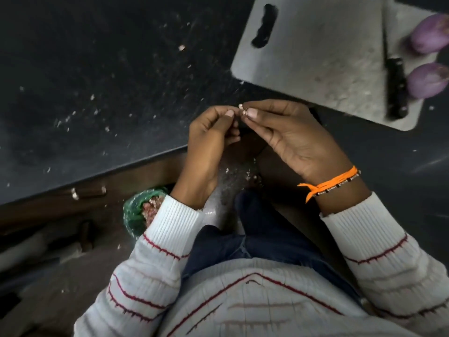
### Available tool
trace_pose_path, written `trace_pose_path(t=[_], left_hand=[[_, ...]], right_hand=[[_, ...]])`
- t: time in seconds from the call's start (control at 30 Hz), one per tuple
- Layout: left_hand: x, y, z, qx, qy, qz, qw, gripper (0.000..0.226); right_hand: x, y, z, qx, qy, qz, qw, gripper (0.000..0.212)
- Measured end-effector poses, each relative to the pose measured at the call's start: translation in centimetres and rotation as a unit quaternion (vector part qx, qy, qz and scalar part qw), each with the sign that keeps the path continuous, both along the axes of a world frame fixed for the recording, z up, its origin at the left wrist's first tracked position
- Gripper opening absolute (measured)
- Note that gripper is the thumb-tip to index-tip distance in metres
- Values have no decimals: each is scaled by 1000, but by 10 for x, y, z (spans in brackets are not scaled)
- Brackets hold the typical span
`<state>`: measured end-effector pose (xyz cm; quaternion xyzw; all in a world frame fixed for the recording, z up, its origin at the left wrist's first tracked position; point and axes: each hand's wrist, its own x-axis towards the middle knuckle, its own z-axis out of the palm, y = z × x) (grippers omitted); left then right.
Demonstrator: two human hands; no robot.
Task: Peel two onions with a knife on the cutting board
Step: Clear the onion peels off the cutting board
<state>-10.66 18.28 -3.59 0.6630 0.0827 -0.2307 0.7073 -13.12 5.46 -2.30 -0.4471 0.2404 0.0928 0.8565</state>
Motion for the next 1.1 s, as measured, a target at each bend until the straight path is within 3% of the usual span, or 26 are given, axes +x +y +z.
trace_pose_path(t=[0.23, 0.43, 0.63, 0.87, 1.0, 1.1], left_hand=[[-64, 94, -18, -28, 24, 125, 991, 25], [-137, 196, -70, -26, 88, 248, 965, 19], [-193, 276, -181, -39, 218, 355, 908, 13], [-226, 329, -288, -83, 268, 447, 849, 20], [-229, 351, -345, -63, 294, 459, 836, 30], [-227, 367, -373, -50, 328, 424, 843, 33]], right_hand=[[-36, 93, -14, -13, 13, 103, 995, 12], [-84, 192, -58, -4, 69, 197, 978, 14], [-117, 273, -170, -46, 159, 264, 950, 19], [-131, 344, -324, -61, 255, 275, 925, 20], [-117, 383, -388, -102, 265, 264, 922, 21], [-102, 405, -430, -160, 263, 307, 901, 29]])
